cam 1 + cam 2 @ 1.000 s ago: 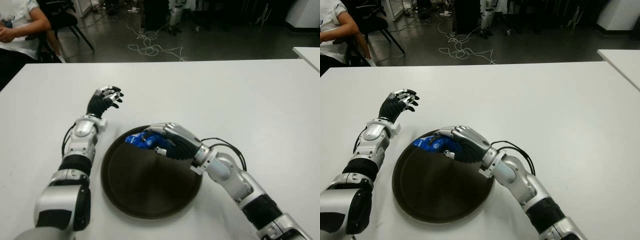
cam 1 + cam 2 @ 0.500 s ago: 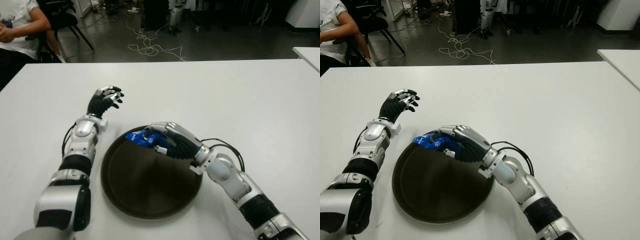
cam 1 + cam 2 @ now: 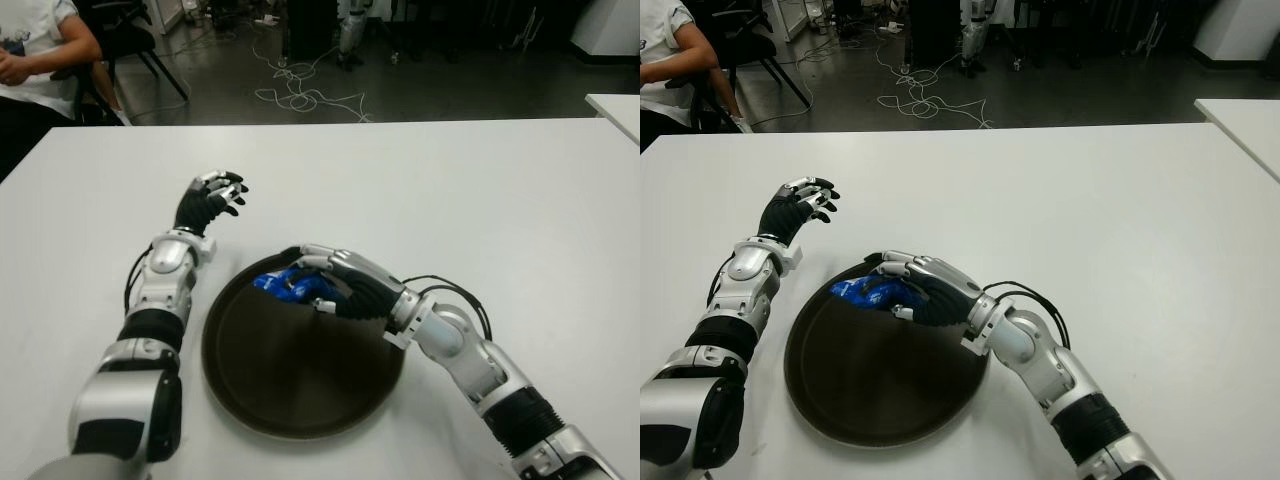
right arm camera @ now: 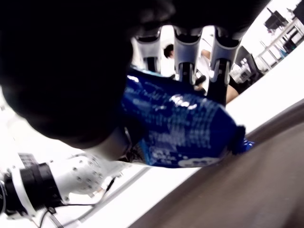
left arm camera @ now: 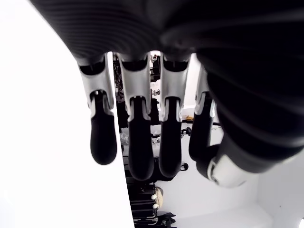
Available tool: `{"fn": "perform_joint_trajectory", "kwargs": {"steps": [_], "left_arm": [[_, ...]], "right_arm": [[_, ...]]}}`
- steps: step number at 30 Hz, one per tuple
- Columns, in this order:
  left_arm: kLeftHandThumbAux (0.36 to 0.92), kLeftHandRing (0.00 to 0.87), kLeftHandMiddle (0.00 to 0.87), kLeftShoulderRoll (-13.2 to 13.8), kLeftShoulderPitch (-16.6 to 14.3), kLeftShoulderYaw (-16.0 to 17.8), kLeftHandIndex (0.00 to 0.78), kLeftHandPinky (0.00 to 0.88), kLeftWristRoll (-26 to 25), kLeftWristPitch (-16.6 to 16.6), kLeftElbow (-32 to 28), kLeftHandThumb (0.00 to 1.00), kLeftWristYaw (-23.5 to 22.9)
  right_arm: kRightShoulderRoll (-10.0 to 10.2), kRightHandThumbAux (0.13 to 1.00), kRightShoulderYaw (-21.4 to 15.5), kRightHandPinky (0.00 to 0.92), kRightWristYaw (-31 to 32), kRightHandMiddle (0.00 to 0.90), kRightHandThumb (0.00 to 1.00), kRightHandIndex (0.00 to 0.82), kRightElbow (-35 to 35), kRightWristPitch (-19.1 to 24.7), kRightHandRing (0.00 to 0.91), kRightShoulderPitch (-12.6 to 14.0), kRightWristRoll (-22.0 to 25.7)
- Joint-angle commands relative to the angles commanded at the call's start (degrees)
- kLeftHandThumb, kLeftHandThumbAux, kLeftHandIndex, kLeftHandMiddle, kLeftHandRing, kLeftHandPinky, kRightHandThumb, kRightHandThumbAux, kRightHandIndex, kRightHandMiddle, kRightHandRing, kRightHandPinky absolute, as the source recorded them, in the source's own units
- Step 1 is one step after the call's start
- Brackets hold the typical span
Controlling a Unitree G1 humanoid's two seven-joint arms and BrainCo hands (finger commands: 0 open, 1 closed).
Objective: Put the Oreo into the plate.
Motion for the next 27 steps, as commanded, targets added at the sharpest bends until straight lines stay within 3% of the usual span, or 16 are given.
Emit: {"fn": "perform_joint_trajectory", "kwargs": {"steps": [8, 27], "left_arm": [[0.673, 0.498, 0.462, -0.03, 0.0, -0.27, 0.419, 0.543, 0.43, 0.34, -0.15, 0.833, 0.95], [0.673, 0.495, 0.463, -0.77, 0.62, -0.06, 0.418, 0.536, -0.03, 3.09, -2.83, 0.833, 2.35]], "right_arm": [[0.07, 0.698, -0.09, 0.019, -0.04, 0.034, 0.0, 0.006, -1.44, 3.11, 0.029, 0.32, -0.77], [-0.61, 0.742, 0.08, 0.04, 0.07, 0.059, 0.0, 0.056, -3.57, 5.96, 0.057, -0.09, -1.73]]}}
